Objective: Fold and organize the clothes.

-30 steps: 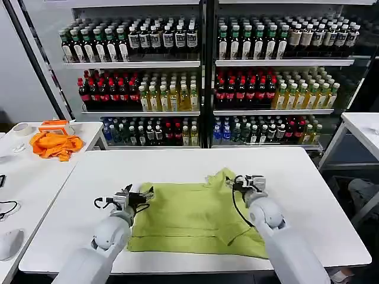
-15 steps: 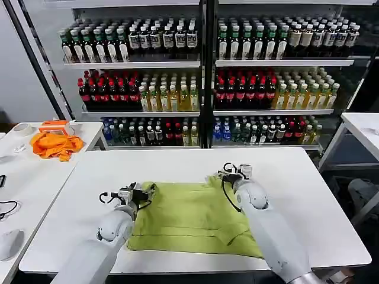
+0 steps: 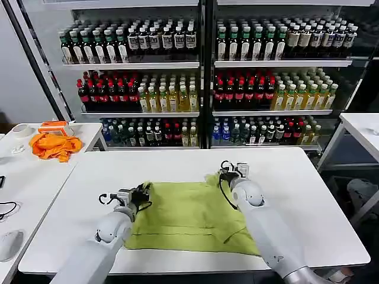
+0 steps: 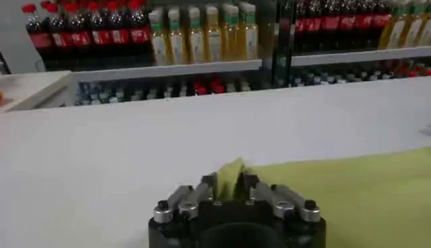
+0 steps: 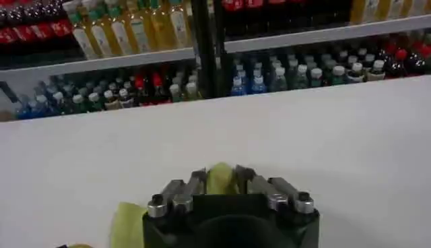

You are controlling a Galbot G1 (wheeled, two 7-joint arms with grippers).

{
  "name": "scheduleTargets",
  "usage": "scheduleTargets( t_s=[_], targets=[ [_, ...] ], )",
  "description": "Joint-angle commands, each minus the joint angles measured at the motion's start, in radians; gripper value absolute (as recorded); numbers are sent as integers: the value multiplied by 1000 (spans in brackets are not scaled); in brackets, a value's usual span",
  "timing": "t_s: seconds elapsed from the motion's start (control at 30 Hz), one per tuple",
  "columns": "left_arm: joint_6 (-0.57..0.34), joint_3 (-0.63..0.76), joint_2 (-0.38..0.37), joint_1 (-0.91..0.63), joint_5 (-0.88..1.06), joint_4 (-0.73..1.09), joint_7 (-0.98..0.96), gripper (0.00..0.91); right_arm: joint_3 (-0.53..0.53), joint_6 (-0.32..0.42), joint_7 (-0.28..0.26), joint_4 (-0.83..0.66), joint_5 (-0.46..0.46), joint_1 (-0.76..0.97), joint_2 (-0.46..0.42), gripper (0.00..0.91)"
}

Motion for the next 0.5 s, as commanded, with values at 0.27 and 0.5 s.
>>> scheduleTargets(
  t_s=[0.27,0.5],
  targets=[
    [-51,-47,25,45,-65,-123,18,20,1,1,10,136,6,-9,-27,0],
    [-56,-77,50,85,-82,-206,17,20,23,-4,25,305,16,-85,-82,0]
  ],
)
